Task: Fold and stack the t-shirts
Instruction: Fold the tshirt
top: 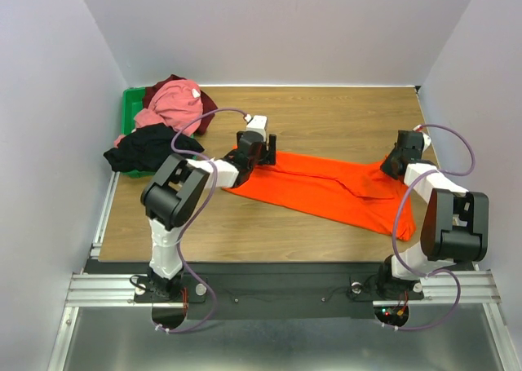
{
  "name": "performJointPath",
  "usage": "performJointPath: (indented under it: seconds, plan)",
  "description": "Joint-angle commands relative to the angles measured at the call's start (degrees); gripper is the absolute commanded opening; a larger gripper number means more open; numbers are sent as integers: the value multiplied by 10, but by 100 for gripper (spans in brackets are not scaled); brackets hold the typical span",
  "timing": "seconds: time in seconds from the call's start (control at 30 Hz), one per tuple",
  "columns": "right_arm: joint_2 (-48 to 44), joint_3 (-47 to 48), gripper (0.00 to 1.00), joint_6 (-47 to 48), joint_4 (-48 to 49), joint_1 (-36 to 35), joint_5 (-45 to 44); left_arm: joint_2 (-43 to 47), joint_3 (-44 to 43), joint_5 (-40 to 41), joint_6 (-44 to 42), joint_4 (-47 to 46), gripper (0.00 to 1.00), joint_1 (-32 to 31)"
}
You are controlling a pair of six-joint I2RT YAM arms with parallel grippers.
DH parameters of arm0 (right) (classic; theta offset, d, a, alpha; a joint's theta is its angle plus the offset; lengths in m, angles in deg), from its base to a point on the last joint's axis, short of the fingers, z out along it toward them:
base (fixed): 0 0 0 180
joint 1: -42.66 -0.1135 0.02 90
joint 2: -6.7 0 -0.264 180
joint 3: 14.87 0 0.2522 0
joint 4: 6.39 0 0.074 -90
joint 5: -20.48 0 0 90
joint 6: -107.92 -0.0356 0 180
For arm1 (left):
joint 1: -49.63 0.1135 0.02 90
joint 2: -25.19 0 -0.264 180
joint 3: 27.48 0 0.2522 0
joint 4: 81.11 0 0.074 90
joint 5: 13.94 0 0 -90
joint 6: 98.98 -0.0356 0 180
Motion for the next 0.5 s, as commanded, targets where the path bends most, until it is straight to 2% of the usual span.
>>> performJointPath:
  seconds: [0.0, 0.13, 0.2, 0.33, 0.47]
  plan:
    - [-4, 22, 22, -4, 8, 3, 3, -34, -46, -30, -16, 33, 85, 11]
    - [-3, 22, 22, -5, 9, 3, 5, -62, -52, -70, 3, 33, 85, 38]
    - [-3, 24, 23, -5, 10, 3, 8, -68, -44, -90, 14, 30, 80, 65]
    - [0, 26, 27, -6, 11, 3, 11, -47, -7, -125, 43, 6, 80, 105]
    - [2, 26, 42, -7, 13, 1, 17, -36, 23, -157, 59, -21, 79, 134]
